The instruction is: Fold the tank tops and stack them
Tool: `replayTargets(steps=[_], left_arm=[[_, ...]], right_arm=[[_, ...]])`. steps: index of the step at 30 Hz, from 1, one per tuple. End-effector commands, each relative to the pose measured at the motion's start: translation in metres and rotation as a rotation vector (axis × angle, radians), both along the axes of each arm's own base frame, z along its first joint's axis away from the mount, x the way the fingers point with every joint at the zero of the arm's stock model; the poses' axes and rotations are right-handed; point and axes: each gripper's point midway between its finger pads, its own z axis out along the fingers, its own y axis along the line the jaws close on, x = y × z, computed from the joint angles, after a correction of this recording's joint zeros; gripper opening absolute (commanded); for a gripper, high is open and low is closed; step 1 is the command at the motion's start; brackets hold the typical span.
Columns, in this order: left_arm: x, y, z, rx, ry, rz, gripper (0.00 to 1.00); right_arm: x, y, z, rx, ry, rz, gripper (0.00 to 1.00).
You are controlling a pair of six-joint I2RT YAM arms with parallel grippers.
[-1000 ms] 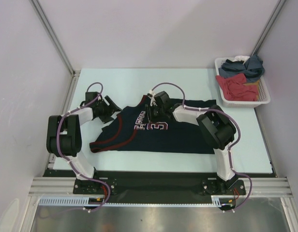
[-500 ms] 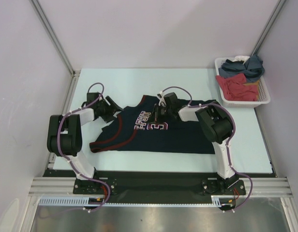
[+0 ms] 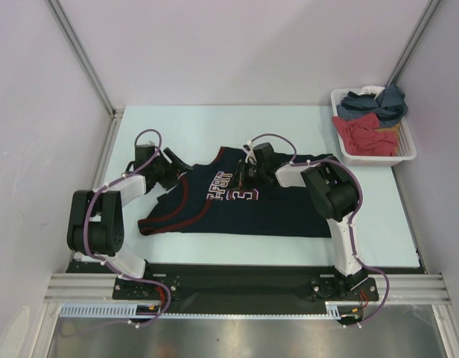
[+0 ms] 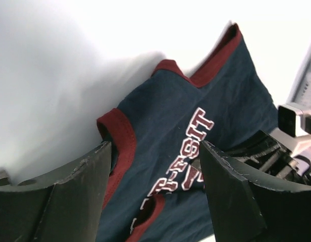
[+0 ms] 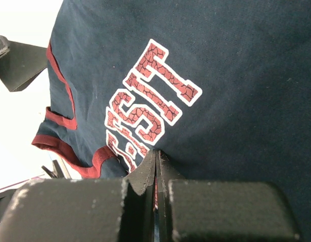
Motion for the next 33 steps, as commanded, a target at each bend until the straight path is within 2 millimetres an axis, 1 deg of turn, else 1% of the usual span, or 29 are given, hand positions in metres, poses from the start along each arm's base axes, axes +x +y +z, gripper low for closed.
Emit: replayTargets(steps=[1,3,4,8,11,12,15,21,28,33], left_arm=[[0.008,0.012,0.019,0.079,-0.072,0.052,0.75],[0.009,0.019,0.019,0.122,-0.081,0.075,0.75],[0.005,0.021,0.016,0.135,-0.065,0.076,0.75],[0.011,0.007,0.021,0.081,-0.126,0.011,0.75],[0.013,-0.003,0.014,0.049,-0.115,-0.019,0.74],[0.015,-0.004,0.008,0.043,-0.099,-0.023,0.74],[0.018,-0.006,-0.002,0.032,-0.076,-0.025,0.74],[0.019,-0.007,-0.011,0.026,-0.049,-0.020,0.73],[0.016,-0.006,-0.006,0.033,-0.075,0.000,0.73],[0.032,-0.018,-0.001,-0.028,-0.118,-0.029,0.72]], right_arm=[[0.001,-0.022,-0.039,-0.108,0.042,-0.055,0.00],[0.001,-0.022,-0.039,-0.108,0.043,-0.056,0.00],[0.001,-0.021,-0.040,-0.108,0.045,-0.055,0.00],[0.002,-0.022,-0.041,-0.110,0.046,-0.056,0.00],[0.002,-0.022,-0.041,-0.112,0.045,-0.054,0.00],[0.002,-0.022,-0.041,-0.114,0.049,-0.056,0.00],[0.003,-0.024,-0.042,-0.115,0.049,-0.058,0.00],[0.004,-0.025,-0.042,-0.113,0.054,-0.062,0.00],[0.004,-0.024,-0.042,-0.114,0.055,-0.060,0.00],[0.004,-0.026,-0.045,-0.121,0.055,-0.064,0.00]])
